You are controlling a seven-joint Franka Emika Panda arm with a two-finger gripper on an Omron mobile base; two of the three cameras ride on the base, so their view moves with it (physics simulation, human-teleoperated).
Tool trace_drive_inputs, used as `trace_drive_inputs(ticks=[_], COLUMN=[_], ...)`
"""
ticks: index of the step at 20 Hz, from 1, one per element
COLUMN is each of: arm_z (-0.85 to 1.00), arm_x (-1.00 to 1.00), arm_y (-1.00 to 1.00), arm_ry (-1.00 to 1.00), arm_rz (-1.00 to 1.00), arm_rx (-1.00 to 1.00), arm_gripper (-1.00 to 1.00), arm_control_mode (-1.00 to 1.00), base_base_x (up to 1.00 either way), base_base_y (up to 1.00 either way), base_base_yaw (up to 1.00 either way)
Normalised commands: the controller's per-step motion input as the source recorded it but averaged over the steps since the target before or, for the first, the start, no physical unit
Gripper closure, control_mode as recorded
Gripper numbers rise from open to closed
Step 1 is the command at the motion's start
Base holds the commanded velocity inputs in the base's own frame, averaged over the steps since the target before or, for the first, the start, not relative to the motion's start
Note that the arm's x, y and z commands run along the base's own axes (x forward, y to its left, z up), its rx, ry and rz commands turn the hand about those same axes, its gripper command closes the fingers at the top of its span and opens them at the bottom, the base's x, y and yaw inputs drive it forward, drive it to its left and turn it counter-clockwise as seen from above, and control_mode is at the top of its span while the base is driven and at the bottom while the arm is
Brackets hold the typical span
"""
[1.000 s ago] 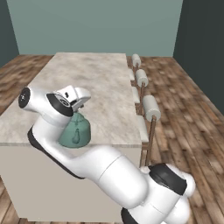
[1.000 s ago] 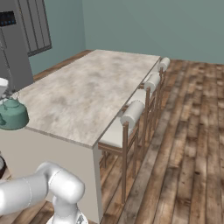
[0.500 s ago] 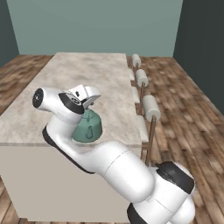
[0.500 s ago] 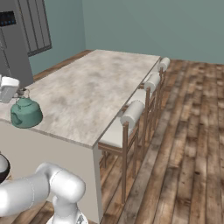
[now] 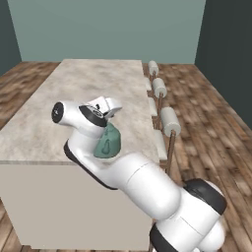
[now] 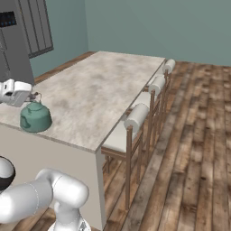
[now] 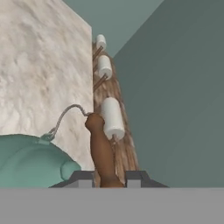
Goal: The kettle is done boiling. Turn off the stove, then wait for 300 timesteps before moving the kettle to the dining table.
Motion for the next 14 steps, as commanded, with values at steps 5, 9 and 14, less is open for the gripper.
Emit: trace_drive_inputs(ticks=[5, 9, 14], arm_z=[-0.08, -0.07, -0.07], arm_x=[0.26, 0.22, 0.19], arm_y=[-0.34, -0.34, -0.32], arm_ry=[-0.04, -0.05, -0.05], arm_rz=[0.0, 0.0, 0.0], arm_rx=[0.0, 0.0, 0.0], arm_gripper=[1.0, 1.0, 1.0], arm_control_mode=[-1.0, -1.0, -1.0], base_base_x=[0.0, 0.0, 0.0], base_base_y=[0.0, 0.0, 0.0], base_base_yaw=[0.0, 0.0, 0.0])
